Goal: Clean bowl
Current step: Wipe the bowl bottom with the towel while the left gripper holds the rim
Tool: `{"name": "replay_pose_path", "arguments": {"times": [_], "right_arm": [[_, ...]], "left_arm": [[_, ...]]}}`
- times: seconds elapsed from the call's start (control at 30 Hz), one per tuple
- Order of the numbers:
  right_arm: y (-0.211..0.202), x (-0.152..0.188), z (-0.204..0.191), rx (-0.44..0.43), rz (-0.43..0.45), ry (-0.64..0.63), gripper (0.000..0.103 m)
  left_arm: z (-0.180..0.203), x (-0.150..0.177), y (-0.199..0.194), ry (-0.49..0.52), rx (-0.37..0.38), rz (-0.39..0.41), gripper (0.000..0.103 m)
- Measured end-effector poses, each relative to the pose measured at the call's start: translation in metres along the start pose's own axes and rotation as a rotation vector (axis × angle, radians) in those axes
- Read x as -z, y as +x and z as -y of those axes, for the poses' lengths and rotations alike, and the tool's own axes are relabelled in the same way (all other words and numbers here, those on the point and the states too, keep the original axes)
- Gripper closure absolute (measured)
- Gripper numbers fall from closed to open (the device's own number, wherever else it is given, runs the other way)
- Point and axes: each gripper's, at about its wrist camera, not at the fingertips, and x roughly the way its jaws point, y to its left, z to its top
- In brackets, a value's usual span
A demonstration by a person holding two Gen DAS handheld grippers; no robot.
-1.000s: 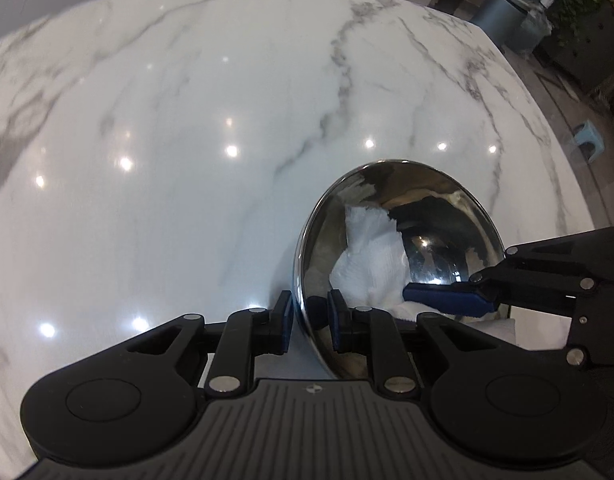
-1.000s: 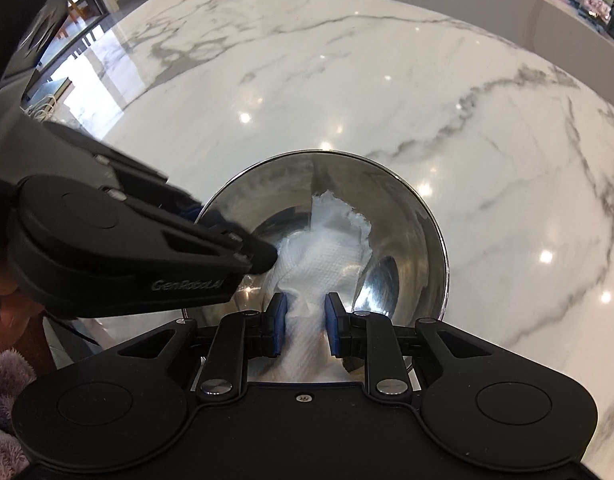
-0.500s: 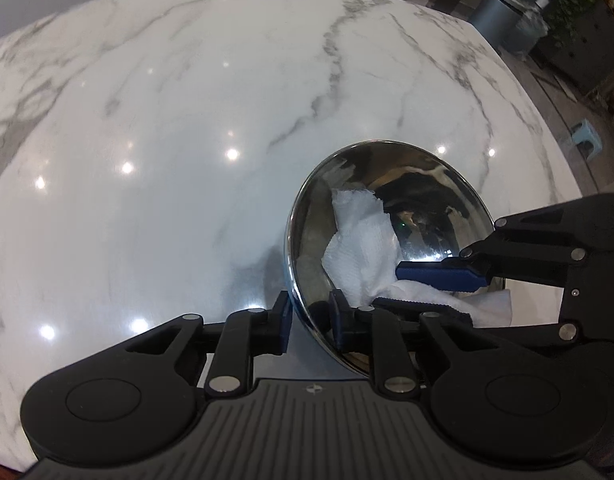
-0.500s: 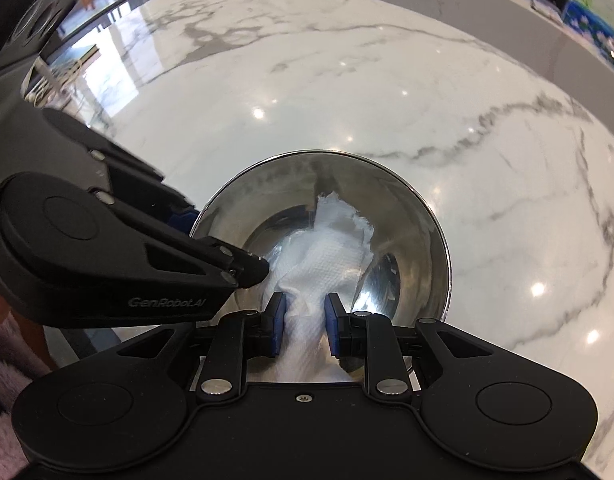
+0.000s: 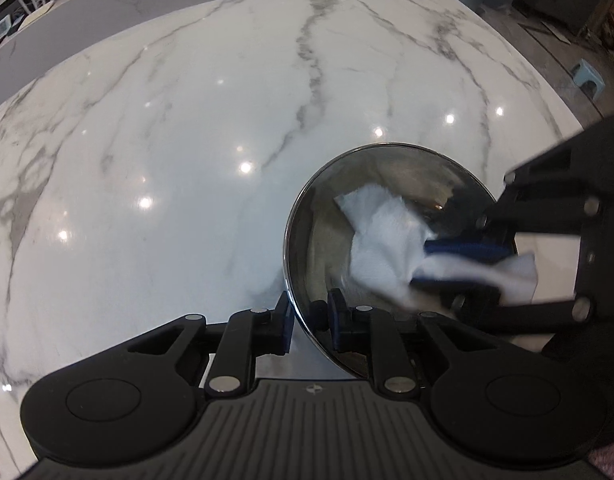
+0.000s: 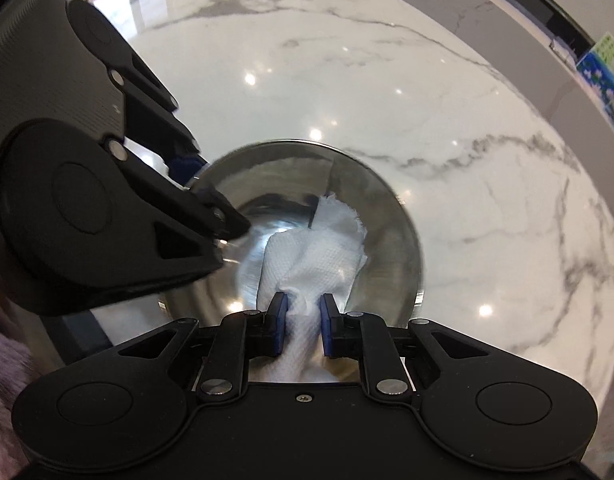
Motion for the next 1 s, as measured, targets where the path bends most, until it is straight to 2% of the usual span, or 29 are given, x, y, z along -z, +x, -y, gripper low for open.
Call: {"name": "replay_pose_path", "arguments": {"times": [0.1,0.2,0.37,0.5,0.73,0.87,1.0], "right_arm": [[-0.001,-0.002,0.005,0.023,-0.012,-0.009,0.089],[0.002,-0.003,0.009,0.000,-0.017,0.021,0.089],[0.005,-0.001,0.014,-0.031,-0.007,0.077,0.088],[0.006,0.001,0.018,-0.054,0.004,0.132,0.088],[0.008,0.006,0.025,-0.134,0.017,0.309,0.087],[0.007,0.009,0.026,-0.192,0.031,0.395,0.087],[0.006,0.010,0.022,-0.204,0.031,0.371,0.088]], "left_arm": [[0.002,-0.003,0.001,0.009,-0.012,0.001,0.087],[-0.001,-0.003,0.002,-0.019,-0.002,0.006,0.087],[-0.008,0.002,0.002,-0.116,0.025,0.023,0.087],[-0.016,0.012,0.003,-0.231,0.105,0.014,0.085],[-0.025,0.021,0.008,-0.327,0.158,0.003,0.082],[-0.030,0.024,0.008,-0.356,0.167,0.002,0.080],[-0.030,0.024,0.008,-0.334,0.161,0.014,0.081]]}}
